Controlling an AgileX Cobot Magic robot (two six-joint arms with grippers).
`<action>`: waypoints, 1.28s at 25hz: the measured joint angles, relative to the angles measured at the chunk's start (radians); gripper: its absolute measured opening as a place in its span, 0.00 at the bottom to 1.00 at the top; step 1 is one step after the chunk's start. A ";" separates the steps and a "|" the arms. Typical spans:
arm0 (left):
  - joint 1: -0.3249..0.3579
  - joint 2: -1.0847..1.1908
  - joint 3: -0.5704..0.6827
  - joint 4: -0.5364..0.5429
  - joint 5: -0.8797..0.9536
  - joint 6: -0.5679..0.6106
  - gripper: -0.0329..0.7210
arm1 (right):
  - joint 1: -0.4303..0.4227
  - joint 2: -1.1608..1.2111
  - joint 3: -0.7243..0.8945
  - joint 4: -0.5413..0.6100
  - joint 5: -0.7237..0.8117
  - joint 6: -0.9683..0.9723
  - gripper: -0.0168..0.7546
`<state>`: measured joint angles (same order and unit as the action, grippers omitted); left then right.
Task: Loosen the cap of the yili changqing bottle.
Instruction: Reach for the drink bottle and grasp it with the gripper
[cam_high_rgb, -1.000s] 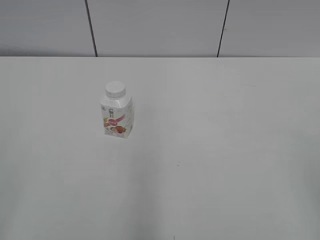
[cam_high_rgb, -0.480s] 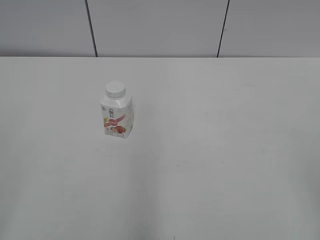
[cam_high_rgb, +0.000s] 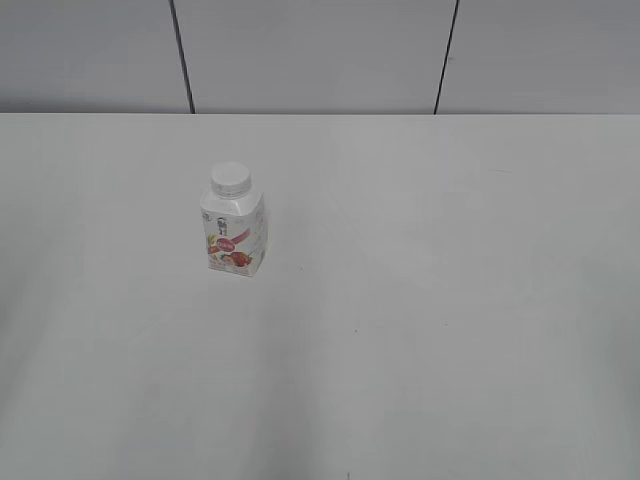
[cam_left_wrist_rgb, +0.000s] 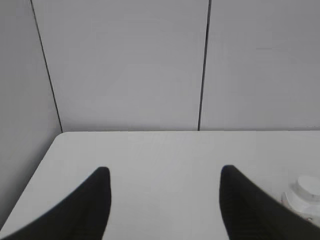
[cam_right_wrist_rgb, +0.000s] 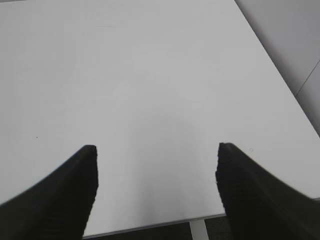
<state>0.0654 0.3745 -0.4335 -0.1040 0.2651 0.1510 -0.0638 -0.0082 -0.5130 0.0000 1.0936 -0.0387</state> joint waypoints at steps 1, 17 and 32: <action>-0.005 0.026 0.018 -0.001 -0.054 0.000 0.62 | 0.000 0.000 0.000 0.000 0.000 0.000 0.78; -0.218 0.625 0.119 0.015 -0.715 0.000 0.62 | 0.000 0.000 0.000 0.000 -0.001 0.000 0.78; -0.226 1.196 0.118 0.287 -1.277 -0.136 0.65 | 0.000 0.000 0.000 0.000 -0.001 0.000 0.78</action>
<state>-0.1609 1.5704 -0.3153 0.1834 -1.0120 0.0150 -0.0638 -0.0082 -0.5130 0.0000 1.0927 -0.0387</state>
